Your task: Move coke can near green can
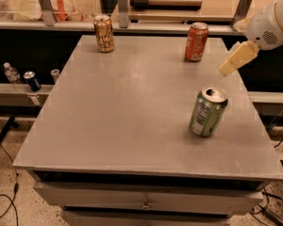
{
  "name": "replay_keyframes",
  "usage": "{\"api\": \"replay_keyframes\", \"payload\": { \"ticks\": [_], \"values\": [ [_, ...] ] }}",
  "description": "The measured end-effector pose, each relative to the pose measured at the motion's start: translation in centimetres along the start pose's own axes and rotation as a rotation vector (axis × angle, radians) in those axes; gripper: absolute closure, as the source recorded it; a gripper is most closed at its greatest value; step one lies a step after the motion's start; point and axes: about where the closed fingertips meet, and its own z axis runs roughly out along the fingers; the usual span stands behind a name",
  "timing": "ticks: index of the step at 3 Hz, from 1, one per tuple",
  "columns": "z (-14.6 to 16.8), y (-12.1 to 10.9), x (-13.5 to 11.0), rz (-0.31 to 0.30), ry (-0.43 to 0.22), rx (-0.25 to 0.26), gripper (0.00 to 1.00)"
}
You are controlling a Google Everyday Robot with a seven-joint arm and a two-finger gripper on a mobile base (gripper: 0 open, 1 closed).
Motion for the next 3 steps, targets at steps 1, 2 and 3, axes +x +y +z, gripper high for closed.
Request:
{"api": "replay_keyframes", "payload": {
  "ticks": [1, 2, 3],
  "values": [
    [2.1, -1.0, -0.3, 0.007, -0.135, -0.009, 0.00],
    [3.4, -1.7, -0.6, 0.006, -0.219, -0.018, 0.00],
    [4.6, -2.2, -0.7, -0.002, -0.275, -0.031, 0.00]
  ]
}}
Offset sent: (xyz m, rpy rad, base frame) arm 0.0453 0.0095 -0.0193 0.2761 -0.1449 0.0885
